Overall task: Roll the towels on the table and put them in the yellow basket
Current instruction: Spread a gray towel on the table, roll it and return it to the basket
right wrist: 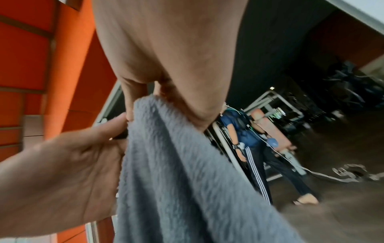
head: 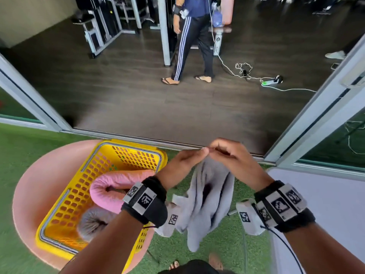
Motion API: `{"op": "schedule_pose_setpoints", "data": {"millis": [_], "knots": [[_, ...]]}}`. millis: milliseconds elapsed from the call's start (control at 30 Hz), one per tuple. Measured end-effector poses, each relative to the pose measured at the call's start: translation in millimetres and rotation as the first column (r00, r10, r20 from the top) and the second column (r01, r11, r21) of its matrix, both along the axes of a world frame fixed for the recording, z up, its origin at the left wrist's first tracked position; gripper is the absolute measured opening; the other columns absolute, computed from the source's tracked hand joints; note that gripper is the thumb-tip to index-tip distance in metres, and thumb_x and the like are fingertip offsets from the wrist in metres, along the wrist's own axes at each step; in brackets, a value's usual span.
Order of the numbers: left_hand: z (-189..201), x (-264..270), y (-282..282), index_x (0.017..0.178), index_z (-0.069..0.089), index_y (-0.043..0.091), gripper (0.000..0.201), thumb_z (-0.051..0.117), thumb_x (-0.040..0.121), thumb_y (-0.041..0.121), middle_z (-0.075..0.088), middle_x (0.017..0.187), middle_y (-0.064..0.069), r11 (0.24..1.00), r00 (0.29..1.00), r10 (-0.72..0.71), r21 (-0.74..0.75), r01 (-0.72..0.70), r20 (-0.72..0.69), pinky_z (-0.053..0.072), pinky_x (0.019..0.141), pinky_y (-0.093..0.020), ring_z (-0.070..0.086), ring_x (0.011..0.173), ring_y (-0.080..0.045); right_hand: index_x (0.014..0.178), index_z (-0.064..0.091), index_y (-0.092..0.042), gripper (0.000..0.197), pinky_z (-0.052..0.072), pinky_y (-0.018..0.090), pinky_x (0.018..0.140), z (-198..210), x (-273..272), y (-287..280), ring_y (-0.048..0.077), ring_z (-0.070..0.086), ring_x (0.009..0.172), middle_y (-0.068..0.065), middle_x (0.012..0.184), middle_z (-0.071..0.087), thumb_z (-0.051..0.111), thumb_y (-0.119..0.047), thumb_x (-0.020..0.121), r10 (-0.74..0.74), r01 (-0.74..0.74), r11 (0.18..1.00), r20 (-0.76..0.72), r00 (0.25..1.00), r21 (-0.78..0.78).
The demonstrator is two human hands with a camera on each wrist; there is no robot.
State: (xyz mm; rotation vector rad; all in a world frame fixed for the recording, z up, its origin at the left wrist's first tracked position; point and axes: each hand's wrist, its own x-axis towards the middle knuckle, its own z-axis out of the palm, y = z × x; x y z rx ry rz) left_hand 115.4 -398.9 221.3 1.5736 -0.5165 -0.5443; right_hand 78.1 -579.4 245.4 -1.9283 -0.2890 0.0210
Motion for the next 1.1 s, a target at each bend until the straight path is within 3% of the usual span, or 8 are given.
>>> {"op": "schedule_pose_setpoints", "data": {"millis": [100, 267, 433, 600, 800, 933, 1000, 1100], "knots": [[10, 3, -4, 0.091, 0.062, -0.010, 0.033, 0.058, 0.093, 0.023, 0.058, 0.092, -0.010, 0.992, 0.997, 0.061, -0.111, -0.066, -0.047, 0.041, 0.087, -0.041, 0.050, 0.092, -0.018, 0.090, 0.065, -0.005, 0.006, 0.047, 0.022, 0.076, 6, 9, 8, 0.008, 0.061, 0.080, 0.008, 0.084, 0.070, 0.060, -0.005, 0.094, -0.103, 0.103, 0.988, -0.005, 0.995, 0.111], [44, 20, 6, 0.065, 0.038, 0.005, 0.036, 0.053, 0.097, 0.012, 0.026, 0.068, -0.008, 0.985, 0.971, 0.161, -0.082, -0.149, 0.179, 0.024, 0.060, -0.033, 0.026, 0.067, -0.017, 0.073, 0.055, 0.004, 0.042, 0.035, 0.030, 0.067, -7, 3, 9, 0.013, 0.045, 0.069, 0.003, 0.069, 0.048, 0.061, -0.031, 0.096, -0.138, 0.159, 0.969, -0.122, 0.983, 0.190], [45, 33, 14, 0.067, 0.044, -0.001, 0.035, 0.052, 0.098, 0.015, 0.031, 0.066, -0.015, 0.935, 0.931, 0.336, -0.167, -0.312, 0.144, 0.029, 0.061, -0.028, 0.032, 0.063, -0.018, 0.066, 0.053, -0.007, 0.031, 0.034, 0.018, 0.064, 19, -2, -2, 0.000, 0.042, 0.062, -0.014, 0.061, 0.045, 0.059, -0.016, 0.095, -0.143, 0.145, 0.976, -0.026, 0.989, 0.163], [40, 14, -7, 0.102, 0.064, -0.001, 0.024, 0.047, 0.100, 0.016, 0.063, 0.098, 0.003, 0.995, 0.996, 0.018, -0.098, -0.010, 0.086, 0.041, 0.093, -0.027, 0.052, 0.098, -0.009, 0.075, 0.062, -0.003, 0.023, 0.039, 0.032, 0.062, 53, 25, 12, 0.014, 0.048, 0.066, 0.012, 0.067, 0.059, 0.061, -0.015, 0.095, -0.134, 0.127, 0.989, 0.107, 0.985, 0.074], [66, 32, 10, 0.069, 0.050, 0.000, 0.028, 0.053, 0.096, 0.010, 0.043, 0.067, -0.004, 0.937, 0.971, 0.237, -0.272, -0.219, 0.035, 0.036, 0.059, -0.021, 0.040, 0.065, -0.010, 0.096, 0.057, 0.011, 0.050, 0.040, 0.037, 0.075, 26, 13, 13, 0.016, 0.050, 0.083, 0.010, 0.086, 0.055, 0.056, -0.039, 0.096, -0.023, 0.046, 0.983, -0.129, 0.991, 0.176], [58, 25, 10, 0.086, 0.059, 0.001, 0.022, 0.053, 0.096, 0.019, 0.060, 0.083, 0.002, 0.971, 0.992, 0.125, -0.206, -0.119, 0.015, 0.042, 0.076, -0.021, 0.053, 0.082, -0.007, 0.079, 0.047, 0.010, 0.040, 0.030, 0.038, 0.067, 40, 15, 7, 0.019, 0.038, 0.071, 0.018, 0.071, 0.041, 0.056, -0.024, 0.098, -0.096, 0.092, 0.985, 0.021, 0.995, 0.149], [53, 12, -1, 0.102, 0.064, 0.002, 0.021, 0.051, 0.099, 0.019, 0.064, 0.099, 0.007, 0.996, 0.997, -0.039, -0.082, 0.045, 0.066, 0.044, 0.091, -0.026, 0.056, 0.099, -0.005, 0.084, 0.053, 0.006, 0.024, 0.041, 0.037, 0.070, 54, 23, 7, 0.021, 0.051, 0.072, 0.020, 0.074, 0.060, 0.060, -0.015, 0.096, -0.081, 0.069, 0.983, 0.064, 0.995, 0.167], [63, 5, -8, 0.087, 0.070, 0.007, 0.019, 0.056, 0.095, 0.016, 0.065, 0.089, 0.003, 0.989, 1.000, 0.009, -0.149, -0.006, 0.016, 0.044, 0.081, -0.024, 0.055, 0.086, -0.007, 0.093, 0.060, 0.000, 0.018, 0.046, 0.026, 0.076, 55, 26, 13, 0.016, 0.060, 0.080, 0.009, 0.082, 0.070, 0.062, -0.018, 0.092, -0.038, 0.033, 0.977, 0.020, 0.999, 0.210]]}}
